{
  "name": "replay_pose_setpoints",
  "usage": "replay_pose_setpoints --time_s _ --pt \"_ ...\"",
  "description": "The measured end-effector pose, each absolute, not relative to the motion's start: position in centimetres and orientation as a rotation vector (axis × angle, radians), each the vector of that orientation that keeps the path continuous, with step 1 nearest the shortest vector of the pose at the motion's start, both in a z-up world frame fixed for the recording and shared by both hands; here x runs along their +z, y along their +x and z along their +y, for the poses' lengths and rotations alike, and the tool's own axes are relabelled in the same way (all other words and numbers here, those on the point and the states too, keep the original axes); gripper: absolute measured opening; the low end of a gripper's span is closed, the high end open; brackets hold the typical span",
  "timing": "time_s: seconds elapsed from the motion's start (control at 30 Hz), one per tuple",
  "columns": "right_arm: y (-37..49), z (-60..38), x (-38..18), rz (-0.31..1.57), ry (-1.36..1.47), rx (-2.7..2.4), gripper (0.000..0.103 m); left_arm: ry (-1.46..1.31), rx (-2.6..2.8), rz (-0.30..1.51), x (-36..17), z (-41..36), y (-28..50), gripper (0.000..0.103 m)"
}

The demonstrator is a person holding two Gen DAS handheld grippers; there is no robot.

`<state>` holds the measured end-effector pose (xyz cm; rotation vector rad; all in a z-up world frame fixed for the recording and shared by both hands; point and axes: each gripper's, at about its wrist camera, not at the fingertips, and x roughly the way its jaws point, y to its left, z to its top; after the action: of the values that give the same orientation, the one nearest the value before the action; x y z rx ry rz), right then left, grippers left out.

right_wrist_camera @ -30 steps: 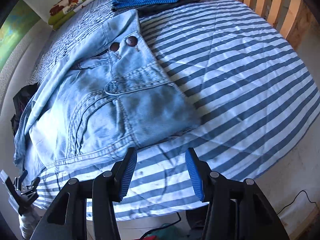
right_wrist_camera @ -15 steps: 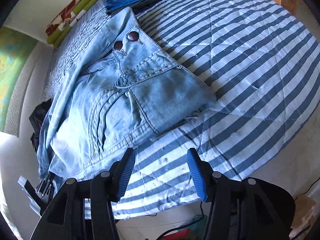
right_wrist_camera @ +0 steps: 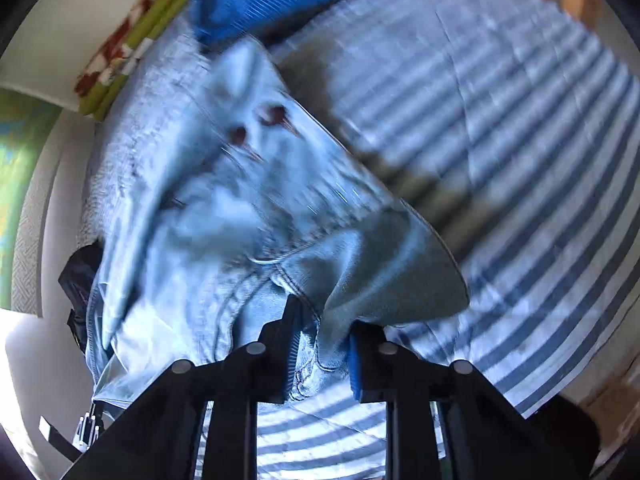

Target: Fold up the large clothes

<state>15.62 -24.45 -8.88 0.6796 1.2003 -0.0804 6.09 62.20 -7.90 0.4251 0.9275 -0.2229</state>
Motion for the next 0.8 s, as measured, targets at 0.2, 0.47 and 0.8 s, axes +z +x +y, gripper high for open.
replay_pose_setpoints --time_s 0.2,0.47,0.8 --pt "20.3 -21.5 5.1 0.92 0.404 -0.03 0.009 0.322 -0.219 0.859 -1.5 64.0 7.1 0.003" --pt "14.8 -18.5 6.6 0.886 0.203 0.068 0.009 0.288 -0.325 0.973 -1.2 67.3 -0.8 0.003" --pt "9.4 -20.9 -5.9 1.305 0.235 0.168 0.016 0.347 -0.402 1.161 -3.0 66.3 -0.1 0.025"
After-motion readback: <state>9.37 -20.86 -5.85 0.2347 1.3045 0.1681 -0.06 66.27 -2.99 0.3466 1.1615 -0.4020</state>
